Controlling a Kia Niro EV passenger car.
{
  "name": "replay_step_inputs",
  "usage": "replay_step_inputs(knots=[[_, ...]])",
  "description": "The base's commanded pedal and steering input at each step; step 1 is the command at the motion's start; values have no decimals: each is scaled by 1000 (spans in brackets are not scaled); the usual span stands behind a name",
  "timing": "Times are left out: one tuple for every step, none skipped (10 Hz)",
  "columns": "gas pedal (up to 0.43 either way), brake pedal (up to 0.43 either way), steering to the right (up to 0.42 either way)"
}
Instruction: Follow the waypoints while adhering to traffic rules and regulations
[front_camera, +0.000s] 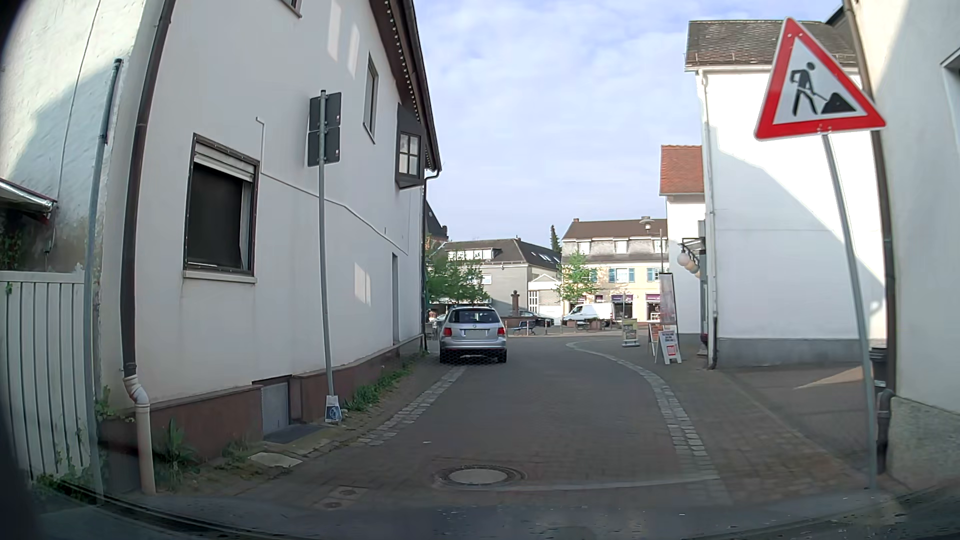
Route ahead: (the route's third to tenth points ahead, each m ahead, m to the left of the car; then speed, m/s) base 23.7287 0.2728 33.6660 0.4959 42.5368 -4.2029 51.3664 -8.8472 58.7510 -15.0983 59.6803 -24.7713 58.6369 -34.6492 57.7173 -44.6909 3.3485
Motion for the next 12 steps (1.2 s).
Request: replay_step_inputs(knots=[[130,0,-166],[130,0,-127],[130,0,-75],[130,0,-7],[130,0,55],[150,0,145],[150,0,216],[157,0,259],[169,0,287],[169,0,289],[169,0,274],[169,0,240]])
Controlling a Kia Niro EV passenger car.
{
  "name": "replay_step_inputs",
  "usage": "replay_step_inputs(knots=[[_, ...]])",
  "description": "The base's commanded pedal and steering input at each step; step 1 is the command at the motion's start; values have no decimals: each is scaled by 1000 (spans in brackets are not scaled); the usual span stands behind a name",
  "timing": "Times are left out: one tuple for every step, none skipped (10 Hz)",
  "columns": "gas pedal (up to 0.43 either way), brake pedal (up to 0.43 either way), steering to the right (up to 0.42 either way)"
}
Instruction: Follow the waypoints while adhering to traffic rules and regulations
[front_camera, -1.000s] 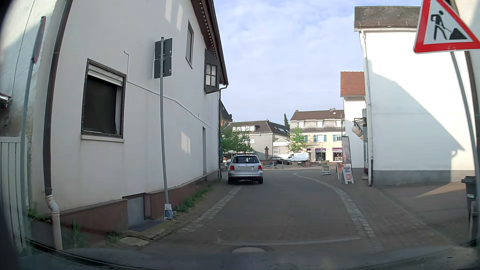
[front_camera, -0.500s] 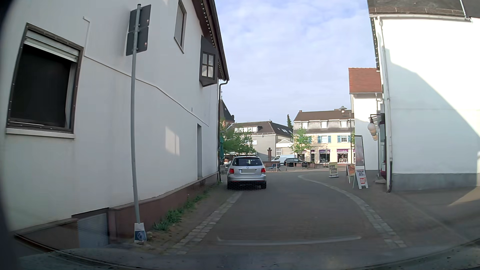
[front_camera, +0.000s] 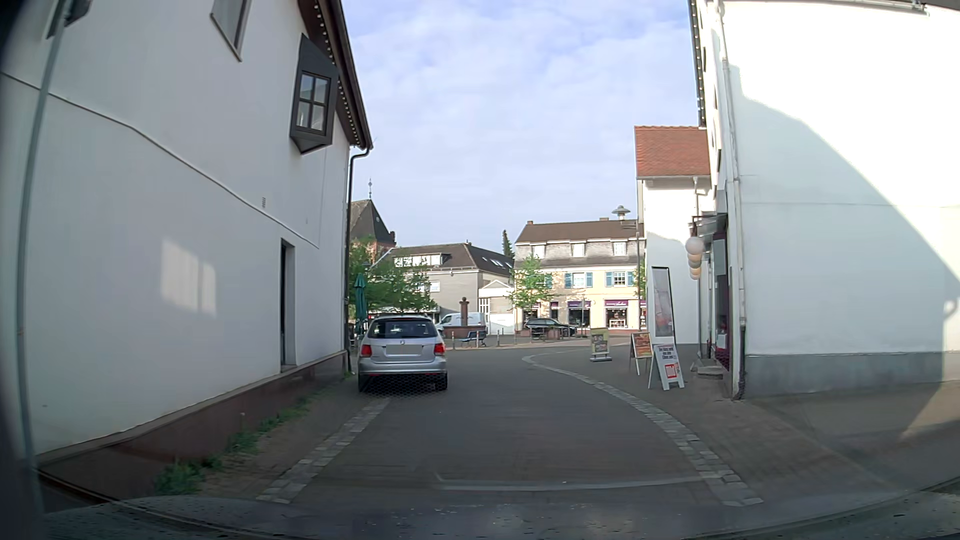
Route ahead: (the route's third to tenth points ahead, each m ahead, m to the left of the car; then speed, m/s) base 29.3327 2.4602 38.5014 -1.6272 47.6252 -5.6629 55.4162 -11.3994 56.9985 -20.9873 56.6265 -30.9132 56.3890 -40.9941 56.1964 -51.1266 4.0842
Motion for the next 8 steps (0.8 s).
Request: replay_step_inputs(knots=[[169,0,205],[169,0,167],[169,0,130],[169,0,102],[169,0,65],[169,0,30],[169,0,-8],[157,0,-39]])
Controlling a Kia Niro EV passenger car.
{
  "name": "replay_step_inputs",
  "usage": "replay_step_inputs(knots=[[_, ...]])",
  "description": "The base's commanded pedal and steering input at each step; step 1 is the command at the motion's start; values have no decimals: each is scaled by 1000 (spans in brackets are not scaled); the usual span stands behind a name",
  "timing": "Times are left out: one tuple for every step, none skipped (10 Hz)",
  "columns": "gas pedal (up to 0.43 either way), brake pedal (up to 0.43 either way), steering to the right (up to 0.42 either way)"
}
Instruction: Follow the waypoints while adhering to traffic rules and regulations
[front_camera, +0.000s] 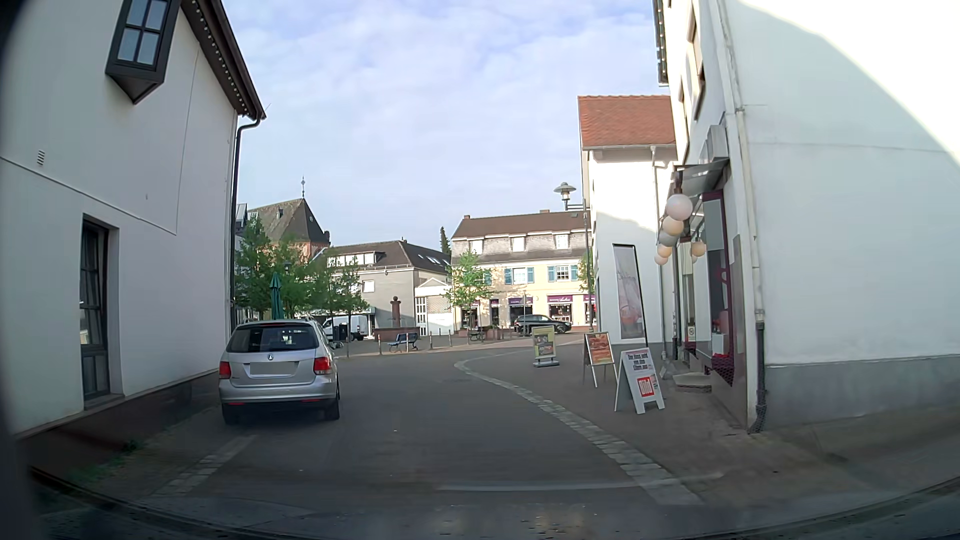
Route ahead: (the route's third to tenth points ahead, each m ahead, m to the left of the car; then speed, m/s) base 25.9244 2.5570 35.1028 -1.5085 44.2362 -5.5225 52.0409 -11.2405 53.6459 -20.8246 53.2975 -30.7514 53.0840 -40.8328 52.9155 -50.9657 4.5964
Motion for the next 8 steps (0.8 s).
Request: replay_step_inputs(knots=[[157,0,-68],[157,0,-84],[157,0,-99],[130,0,-108],[110,0,-109],[87,0,-106],[67,0,-98],[39,0,-92]])
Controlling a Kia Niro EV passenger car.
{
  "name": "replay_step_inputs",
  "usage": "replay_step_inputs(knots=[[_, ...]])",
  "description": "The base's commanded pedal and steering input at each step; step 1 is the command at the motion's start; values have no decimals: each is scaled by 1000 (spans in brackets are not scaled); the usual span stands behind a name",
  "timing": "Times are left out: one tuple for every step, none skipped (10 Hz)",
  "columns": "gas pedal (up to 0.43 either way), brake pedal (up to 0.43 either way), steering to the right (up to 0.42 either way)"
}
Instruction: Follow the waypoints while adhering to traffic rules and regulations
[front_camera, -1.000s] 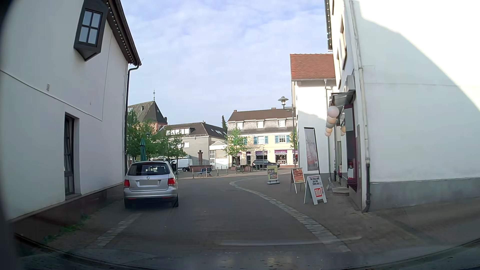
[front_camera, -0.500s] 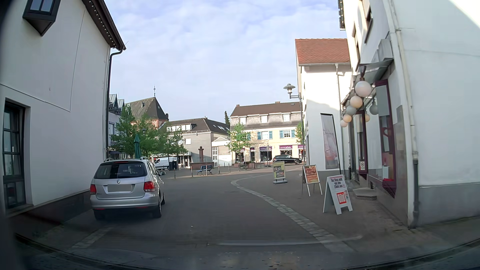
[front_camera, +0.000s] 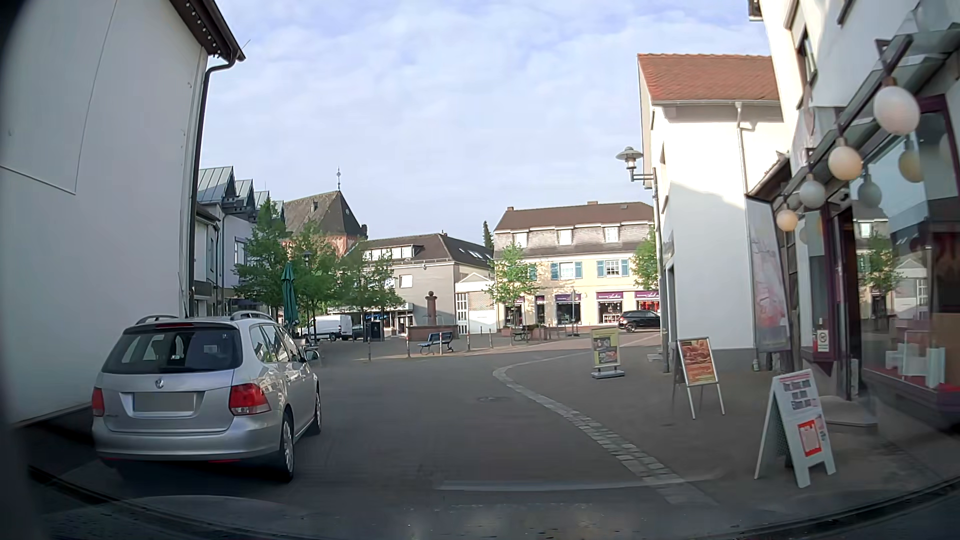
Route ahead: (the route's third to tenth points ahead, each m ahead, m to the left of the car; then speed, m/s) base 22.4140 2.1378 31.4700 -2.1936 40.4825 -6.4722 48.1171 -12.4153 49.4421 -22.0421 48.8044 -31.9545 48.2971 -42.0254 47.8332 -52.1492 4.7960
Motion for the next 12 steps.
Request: replay_step_inputs(knots=[[28,0,-91],[28,0,-91],[8,0,-90],[8,0,-90],[8,0,-90],[8,0,-87],[8,0,-82],[8,0,-78],[8,0,-75],[8,0,-75],[8,0,-75],[8,0,-75]])
